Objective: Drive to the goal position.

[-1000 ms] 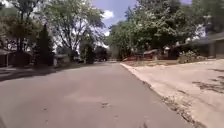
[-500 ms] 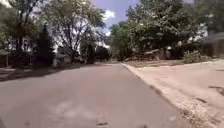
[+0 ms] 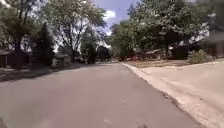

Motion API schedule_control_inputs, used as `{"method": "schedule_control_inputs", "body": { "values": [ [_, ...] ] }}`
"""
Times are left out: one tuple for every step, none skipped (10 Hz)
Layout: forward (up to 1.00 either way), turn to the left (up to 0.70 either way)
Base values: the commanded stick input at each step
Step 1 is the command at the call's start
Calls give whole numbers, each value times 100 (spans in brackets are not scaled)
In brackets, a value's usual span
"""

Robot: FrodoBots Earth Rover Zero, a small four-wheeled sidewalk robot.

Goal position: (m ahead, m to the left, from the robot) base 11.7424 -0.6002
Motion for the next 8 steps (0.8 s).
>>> {"method": "schedule_control_inputs", "body": {
  "values": [
    [85, 0],
    [85, 0],
    [85, 0],
    [85, 0],
    [85, 0],
    [85, 0],
    [85, 0],
    [85, 0]
  ]
}}
